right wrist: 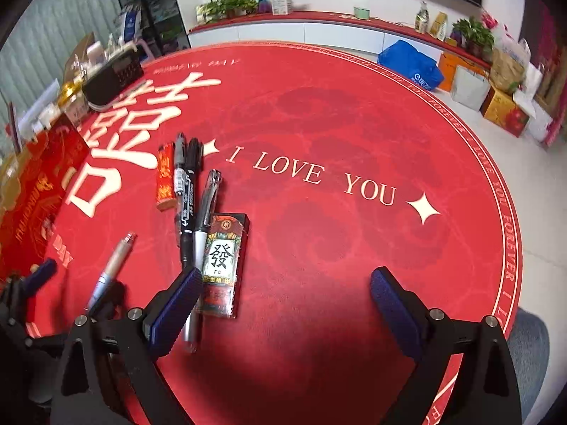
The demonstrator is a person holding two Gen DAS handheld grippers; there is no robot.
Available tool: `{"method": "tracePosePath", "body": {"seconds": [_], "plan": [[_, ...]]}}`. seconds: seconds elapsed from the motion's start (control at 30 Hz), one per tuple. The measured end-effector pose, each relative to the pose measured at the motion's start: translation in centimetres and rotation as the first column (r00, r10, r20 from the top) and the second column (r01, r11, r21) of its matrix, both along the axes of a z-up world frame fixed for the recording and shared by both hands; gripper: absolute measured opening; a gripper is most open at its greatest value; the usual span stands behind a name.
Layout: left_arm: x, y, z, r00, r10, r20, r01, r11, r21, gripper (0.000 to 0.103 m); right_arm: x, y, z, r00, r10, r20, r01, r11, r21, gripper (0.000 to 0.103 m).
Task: Organize rigid objects
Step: 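Move both tools back over the rug toward the pen pile, then grasp the blue printed pen with the left tool while the right tool grips the card box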
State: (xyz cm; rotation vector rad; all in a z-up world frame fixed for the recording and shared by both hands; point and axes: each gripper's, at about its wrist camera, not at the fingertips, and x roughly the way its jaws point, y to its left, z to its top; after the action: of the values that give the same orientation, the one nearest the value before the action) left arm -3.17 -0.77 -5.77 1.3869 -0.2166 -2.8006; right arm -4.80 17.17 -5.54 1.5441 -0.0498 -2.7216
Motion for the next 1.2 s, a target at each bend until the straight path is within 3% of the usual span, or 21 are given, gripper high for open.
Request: {"method": "tracePosePath", "body": {"seconds": [0.1, 0.27, 0.4, 0.53, 0.67, 0.87, 0.97, 1.03, 1.1, 1.17, 1.2], "plan": [[-0.6, -1.5, -0.1, 0.998, 0.064, -0.014, -0.064, 0.998, -0.009, 0.103, -0.2, 0.0, 0.1, 1.0, -0.008, -0.007, 0.008, 0.999, 0.032, 0.097], [-0.7, -2.6, -0.3, 0.995, 0.099, 0.018, -0.1, 0.994, 0.054, 0.103, -0.6, -1.5, 0.1, 0.999, 0.039, -0.003, -0.039, 0.999, 0.036, 0.097], [-0.2, -2.4, -0.3, 0.997, 0.077, -0.002, -0.077, 0.996, 0.036, 0.103, -0.7, -0.7, 0.0, 1.0, -0.007, -0.001, 0.007, 0.998, 0.066, 0.097], [-0.3, -2.7, -0.4, 0.996, 0.089, 0.009, -0.09, 0.994, 0.065, 0.103, -0.4, 0.6, 0.1, 0.999, -0.041, 0.01, 0.041, 0.999, 0.028, 0.097], [-0.4, -1.8, -0.4, 0.998, 0.064, 0.026, -0.065, 0.995, 0.071, 0.103, -0.7, -1.0, -0.3, 0.999, 0.043, 0.009, -0.043, 0.997, 0.071, 0.087], [0.2, -0.6, -0.6, 1.0, 0.003, -0.009, -0.002, 0.997, 0.082, 0.103, -1.2, -0.8, -0.4, 0.996, 0.086, 0.03, -0.088, 0.994, 0.061, 0.087], [0.2, -1.2, -0.8, 1.0, 0.006, -0.009, -0.005, 0.992, 0.129, 0.103, -1.0, -0.9, -0.5, 0.996, 0.084, 0.03, -0.086, 0.994, 0.062, 0.086], [0.2, -1.1, -0.7, 1.0, -0.003, -0.009, 0.004, 0.992, 0.123, 0.103, -0.6, -1.5, -0.3, 0.994, 0.106, 0.017, -0.107, 0.992, 0.06, 0.076], [0.2, -0.9, -0.7, 1.0, -0.023, -0.006, 0.024, 0.992, 0.125, 0.103, -0.2, -2.5, 0.1, 0.988, 0.153, 0.013, -0.153, 0.986, 0.066, 0.045], [0.1, -0.4, -0.7, 0.997, -0.071, 0.004, 0.07, 0.99, 0.126, 0.103, -0.1, -3.6, 0.3, 0.982, 0.187, 0.027, -0.189, 0.979, 0.072, 0.027], [0.2, -0.1, -0.7, 0.996, -0.088, 0.009, 0.086, 0.988, 0.126, 0.103, -0.1, -3.7, 0.3, 0.982, 0.186, 0.034, -0.188, 0.98, 0.071, 0.025]]}}
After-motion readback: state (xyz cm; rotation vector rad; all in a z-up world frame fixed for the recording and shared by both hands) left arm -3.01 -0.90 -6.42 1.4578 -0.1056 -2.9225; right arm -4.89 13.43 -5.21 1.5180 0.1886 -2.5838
